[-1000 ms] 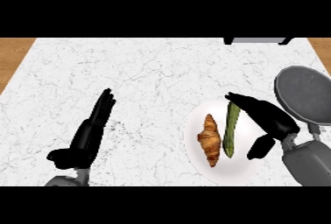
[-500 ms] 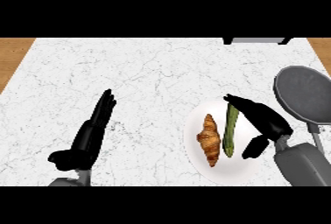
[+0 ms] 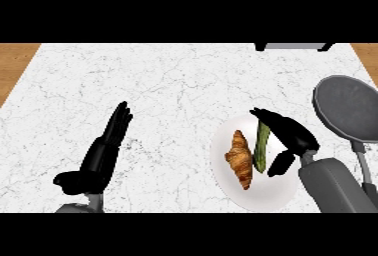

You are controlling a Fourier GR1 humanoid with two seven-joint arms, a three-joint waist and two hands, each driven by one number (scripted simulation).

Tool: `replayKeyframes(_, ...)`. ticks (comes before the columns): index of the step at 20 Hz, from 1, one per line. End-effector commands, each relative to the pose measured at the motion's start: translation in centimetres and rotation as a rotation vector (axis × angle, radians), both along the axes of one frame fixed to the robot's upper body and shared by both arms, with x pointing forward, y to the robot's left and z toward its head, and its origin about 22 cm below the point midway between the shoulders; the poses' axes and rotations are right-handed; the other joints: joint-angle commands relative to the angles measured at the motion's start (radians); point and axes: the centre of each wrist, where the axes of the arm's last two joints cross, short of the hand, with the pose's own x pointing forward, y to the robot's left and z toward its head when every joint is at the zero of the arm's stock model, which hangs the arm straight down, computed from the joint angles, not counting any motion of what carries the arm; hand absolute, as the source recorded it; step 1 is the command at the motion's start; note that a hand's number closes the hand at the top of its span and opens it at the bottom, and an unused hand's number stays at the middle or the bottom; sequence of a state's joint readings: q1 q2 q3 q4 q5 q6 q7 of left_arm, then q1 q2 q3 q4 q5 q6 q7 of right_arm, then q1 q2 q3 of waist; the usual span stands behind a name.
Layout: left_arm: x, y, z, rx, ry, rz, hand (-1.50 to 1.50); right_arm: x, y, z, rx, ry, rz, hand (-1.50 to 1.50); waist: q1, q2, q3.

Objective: Pick the squash from the plate and place it in the pan

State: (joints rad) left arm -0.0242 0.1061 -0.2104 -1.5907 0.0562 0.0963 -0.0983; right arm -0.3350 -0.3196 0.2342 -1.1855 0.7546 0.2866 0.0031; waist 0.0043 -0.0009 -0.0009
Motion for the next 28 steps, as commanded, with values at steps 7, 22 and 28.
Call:
replayKeyframes(7, 0.5, 0.5, 0.3, 0.002, 0.003, 0.001, 0.0, 1.4, -0.8, -2.3, -0.144, 0.036, 0.147, 1.5, 0.004, 0.002, 0.001)
replayKeyframes(22, 0.1, 2.2, -0.2, -0.008, 0.016, 0.016, 0.0, 0.9, -1.2, -0.5, -0.083, -0.317, 0.036, 1.5, -0.009, -0.002, 0.001)
replayKeyframes(28, -0.3, 0.0, -0.7, -0.02, 0.002, 0.009, 0.0, 5.0, 3.9, 2.0, -0.076, -0.246, -0.653, 1.5, 0.002, -0.002, -0.002)
